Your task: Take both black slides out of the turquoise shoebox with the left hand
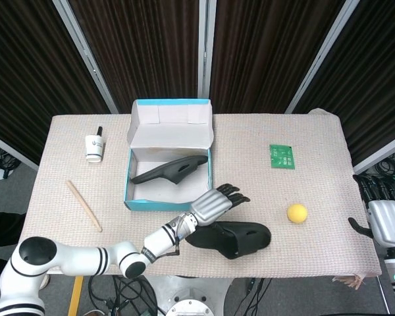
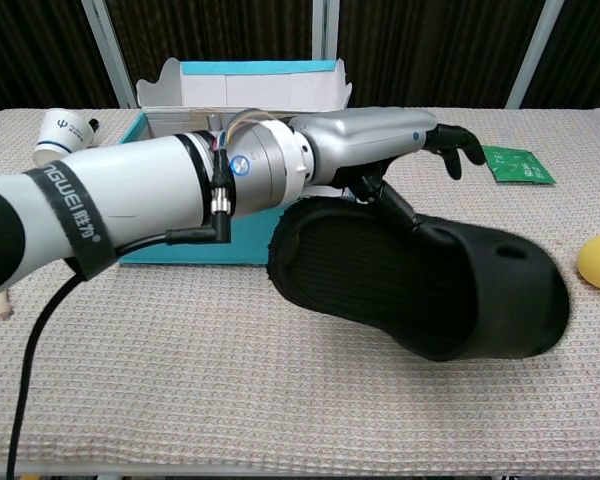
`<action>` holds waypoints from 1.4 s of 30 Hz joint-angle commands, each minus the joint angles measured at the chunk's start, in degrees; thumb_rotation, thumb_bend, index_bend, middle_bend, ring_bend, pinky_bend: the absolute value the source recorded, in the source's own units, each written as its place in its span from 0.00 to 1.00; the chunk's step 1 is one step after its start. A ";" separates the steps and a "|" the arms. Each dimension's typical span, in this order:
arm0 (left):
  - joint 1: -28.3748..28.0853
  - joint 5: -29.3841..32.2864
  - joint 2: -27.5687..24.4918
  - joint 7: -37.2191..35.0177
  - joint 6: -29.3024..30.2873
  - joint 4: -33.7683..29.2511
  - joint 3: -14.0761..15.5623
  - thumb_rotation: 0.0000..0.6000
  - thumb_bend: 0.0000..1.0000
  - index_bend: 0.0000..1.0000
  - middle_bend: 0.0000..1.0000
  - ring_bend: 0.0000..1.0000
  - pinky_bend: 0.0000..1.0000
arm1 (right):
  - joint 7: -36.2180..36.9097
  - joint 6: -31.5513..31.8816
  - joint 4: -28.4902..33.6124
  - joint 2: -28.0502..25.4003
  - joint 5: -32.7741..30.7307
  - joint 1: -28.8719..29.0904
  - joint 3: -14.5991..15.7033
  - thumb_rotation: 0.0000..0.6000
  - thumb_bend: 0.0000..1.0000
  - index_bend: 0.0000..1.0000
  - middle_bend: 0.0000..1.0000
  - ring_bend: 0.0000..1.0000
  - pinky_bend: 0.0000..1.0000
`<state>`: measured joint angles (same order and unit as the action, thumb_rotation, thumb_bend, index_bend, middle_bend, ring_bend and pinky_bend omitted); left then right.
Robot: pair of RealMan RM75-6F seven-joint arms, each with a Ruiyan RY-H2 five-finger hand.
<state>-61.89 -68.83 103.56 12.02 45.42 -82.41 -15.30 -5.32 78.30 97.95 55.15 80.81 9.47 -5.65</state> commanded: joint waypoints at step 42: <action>11.38 12.49 -7.74 1.61 7.53 11.62 3.72 1.00 0.20 0.30 0.26 0.19 0.23 | -1.26 0.89 1.32 0.21 1.66 0.22 0.11 1.00 0.10 0.06 0.11 0.05 0.12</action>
<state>-50.52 -56.19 95.61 13.68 53.13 -71.00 -11.59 -6.59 79.19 99.27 55.36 82.46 9.69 -5.54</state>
